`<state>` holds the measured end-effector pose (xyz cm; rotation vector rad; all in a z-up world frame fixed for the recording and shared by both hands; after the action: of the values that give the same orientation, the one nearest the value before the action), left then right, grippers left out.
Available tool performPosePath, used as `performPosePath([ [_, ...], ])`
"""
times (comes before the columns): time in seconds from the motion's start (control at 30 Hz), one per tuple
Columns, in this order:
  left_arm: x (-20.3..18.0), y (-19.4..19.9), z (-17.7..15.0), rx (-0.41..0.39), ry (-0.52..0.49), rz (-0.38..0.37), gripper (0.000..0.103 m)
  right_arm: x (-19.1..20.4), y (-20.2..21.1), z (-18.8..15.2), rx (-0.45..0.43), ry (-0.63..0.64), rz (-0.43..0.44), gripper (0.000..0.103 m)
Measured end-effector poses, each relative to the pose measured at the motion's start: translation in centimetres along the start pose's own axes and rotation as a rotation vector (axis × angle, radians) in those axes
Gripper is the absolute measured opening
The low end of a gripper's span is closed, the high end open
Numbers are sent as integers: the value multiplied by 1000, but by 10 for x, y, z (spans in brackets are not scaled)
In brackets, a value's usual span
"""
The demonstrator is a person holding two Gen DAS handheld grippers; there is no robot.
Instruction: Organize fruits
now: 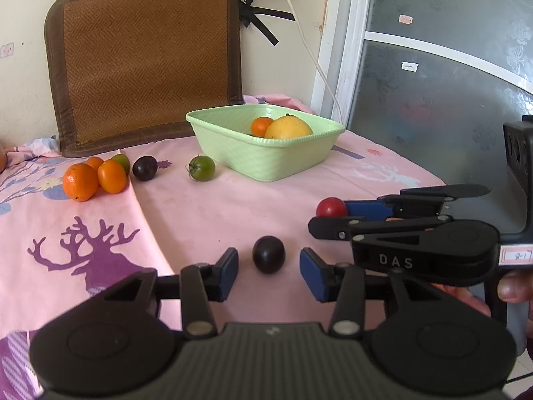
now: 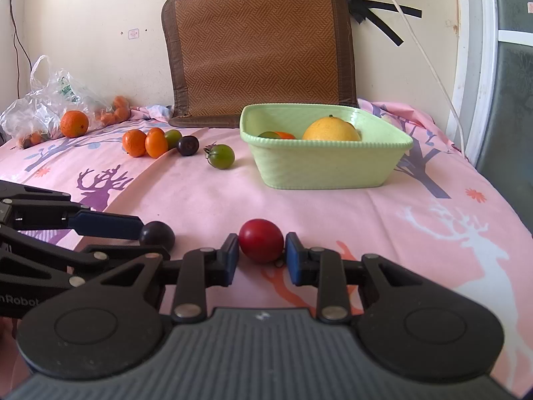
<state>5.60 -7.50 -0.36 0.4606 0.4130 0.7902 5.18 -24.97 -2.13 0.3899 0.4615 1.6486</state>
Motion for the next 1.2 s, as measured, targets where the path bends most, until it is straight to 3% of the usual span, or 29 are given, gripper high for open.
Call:
performPosePath([
  [0.33, 3, 0, 0, -3, 11, 6, 36, 0, 0, 0, 0, 0, 0, 33],
  [0.5, 3, -1, 0, 3, 7, 1, 24, 0, 0, 0, 0, 0, 0, 33],
  [1.2, 3, -3, 0, 5, 5, -5, 23, 0, 0, 0, 0, 0, 0, 33],
])
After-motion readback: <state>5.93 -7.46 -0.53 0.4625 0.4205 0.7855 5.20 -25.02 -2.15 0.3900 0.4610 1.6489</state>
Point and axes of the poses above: each gripper's, at about its wrist camera, not at the fingertips, and y roughly against the way its jaws point, x to its left, z to its top, the point moved 1 cm from there along -y, roughly the way its jaws point, and after that the axes turned 7 degrees about -z, right-handed, at the moved point
